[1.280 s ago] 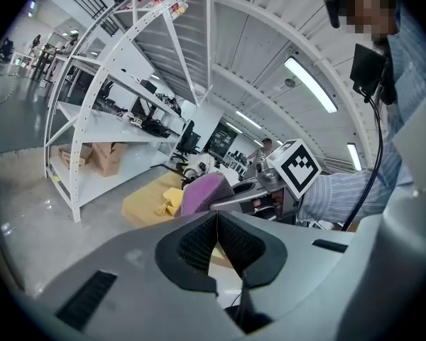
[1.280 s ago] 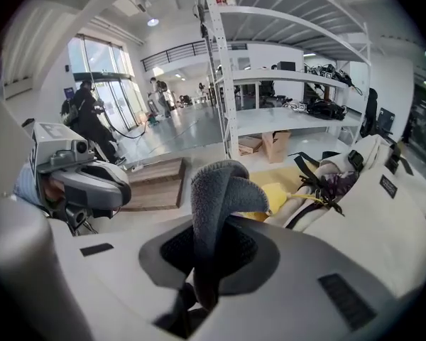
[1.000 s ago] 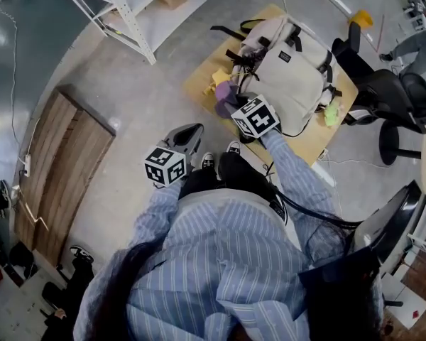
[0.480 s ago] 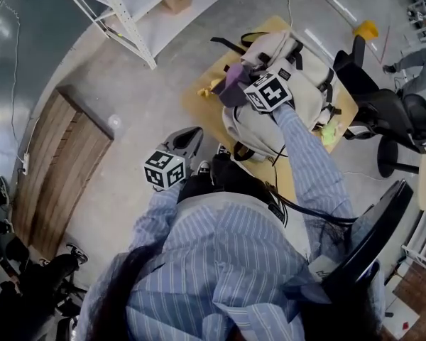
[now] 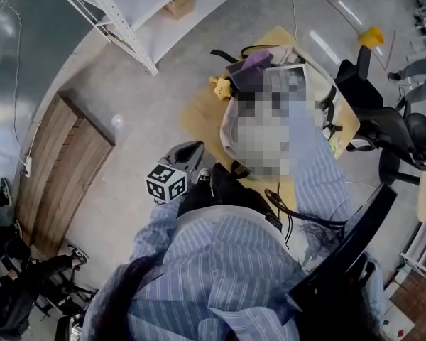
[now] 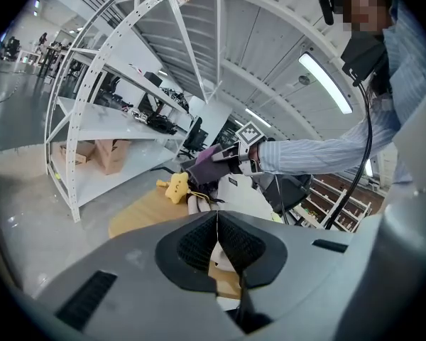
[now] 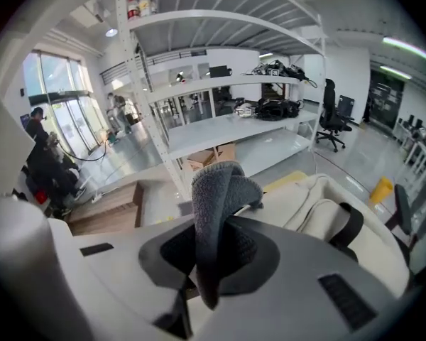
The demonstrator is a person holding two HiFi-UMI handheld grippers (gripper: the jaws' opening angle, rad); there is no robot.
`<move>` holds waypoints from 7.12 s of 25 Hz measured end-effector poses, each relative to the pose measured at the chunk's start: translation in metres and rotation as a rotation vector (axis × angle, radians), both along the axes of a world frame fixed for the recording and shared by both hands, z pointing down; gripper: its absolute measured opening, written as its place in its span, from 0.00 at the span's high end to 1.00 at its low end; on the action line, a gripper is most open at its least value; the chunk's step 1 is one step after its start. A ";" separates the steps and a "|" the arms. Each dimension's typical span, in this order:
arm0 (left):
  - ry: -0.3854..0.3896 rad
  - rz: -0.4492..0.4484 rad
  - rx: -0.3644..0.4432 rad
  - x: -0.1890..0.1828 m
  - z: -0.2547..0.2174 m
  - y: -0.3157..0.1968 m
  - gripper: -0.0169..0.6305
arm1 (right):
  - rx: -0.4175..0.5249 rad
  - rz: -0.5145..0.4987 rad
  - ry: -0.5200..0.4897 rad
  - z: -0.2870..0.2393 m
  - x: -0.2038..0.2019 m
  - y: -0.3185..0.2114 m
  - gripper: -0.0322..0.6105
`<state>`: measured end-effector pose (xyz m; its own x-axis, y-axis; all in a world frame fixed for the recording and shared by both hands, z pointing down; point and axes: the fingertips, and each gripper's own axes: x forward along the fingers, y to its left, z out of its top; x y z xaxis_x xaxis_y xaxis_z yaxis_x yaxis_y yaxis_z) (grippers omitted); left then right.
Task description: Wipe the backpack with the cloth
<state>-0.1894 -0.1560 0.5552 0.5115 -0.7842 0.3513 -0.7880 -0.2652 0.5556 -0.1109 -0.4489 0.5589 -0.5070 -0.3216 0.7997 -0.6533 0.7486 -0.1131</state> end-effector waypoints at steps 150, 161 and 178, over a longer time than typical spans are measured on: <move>-0.050 0.268 0.039 0.106 -0.009 -0.032 0.96 | 0.166 0.246 -0.152 -0.058 0.142 0.010 0.89; -0.043 0.381 0.050 0.138 -0.011 -0.030 0.96 | 0.189 0.534 -0.063 -0.051 0.317 0.045 0.89; -0.037 0.394 0.045 0.141 -0.008 -0.023 0.96 | 0.257 0.480 -0.186 -0.107 0.293 0.087 0.89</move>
<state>-0.0483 -0.1792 0.5473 0.7641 -0.5454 0.3444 -0.6401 -0.5748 0.5098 0.1825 -0.3617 0.4523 -0.3807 -0.7227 0.5768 -0.9133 0.3915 -0.1122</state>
